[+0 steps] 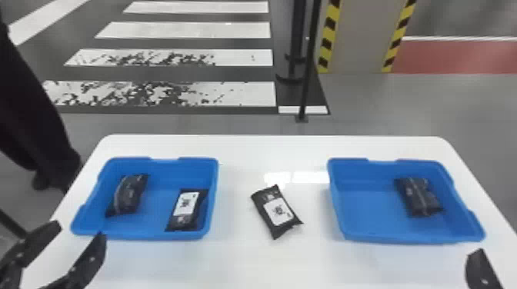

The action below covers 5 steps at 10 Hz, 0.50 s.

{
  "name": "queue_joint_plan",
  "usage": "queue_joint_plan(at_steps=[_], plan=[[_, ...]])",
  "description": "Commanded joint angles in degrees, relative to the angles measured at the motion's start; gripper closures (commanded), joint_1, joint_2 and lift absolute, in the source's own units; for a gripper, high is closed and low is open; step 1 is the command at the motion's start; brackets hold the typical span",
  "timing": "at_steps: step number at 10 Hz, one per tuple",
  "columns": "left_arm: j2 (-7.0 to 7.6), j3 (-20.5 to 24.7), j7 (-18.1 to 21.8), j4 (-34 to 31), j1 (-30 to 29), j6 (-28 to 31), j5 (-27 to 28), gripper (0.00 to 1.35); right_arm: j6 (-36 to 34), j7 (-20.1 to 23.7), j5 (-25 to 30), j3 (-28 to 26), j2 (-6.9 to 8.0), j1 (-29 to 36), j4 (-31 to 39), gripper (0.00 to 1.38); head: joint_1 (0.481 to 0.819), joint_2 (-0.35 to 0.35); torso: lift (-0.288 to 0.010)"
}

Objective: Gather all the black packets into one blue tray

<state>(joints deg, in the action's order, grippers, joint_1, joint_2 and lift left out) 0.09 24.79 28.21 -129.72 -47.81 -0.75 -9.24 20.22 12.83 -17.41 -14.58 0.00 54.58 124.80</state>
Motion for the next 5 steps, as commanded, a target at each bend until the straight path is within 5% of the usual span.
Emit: queue_joint_plan(at_steps=[1, 5], plan=[[-0.24, -0.1, 0.0, 0.0, 0.1, 0.2, 0.2, 0.42, 0.0, 0.0, 0.0, 0.0, 0.05, 0.0, 0.0, 0.15, 0.695, 0.014, -0.11], [-0.24, -0.1, 0.0, 0.1, 0.3, 0.3, 0.2, 0.42, -0.1, 0.0, -0.2, 0.0, 0.05, 0.1, 0.0, 0.15, 0.695, 0.013, -0.11]])
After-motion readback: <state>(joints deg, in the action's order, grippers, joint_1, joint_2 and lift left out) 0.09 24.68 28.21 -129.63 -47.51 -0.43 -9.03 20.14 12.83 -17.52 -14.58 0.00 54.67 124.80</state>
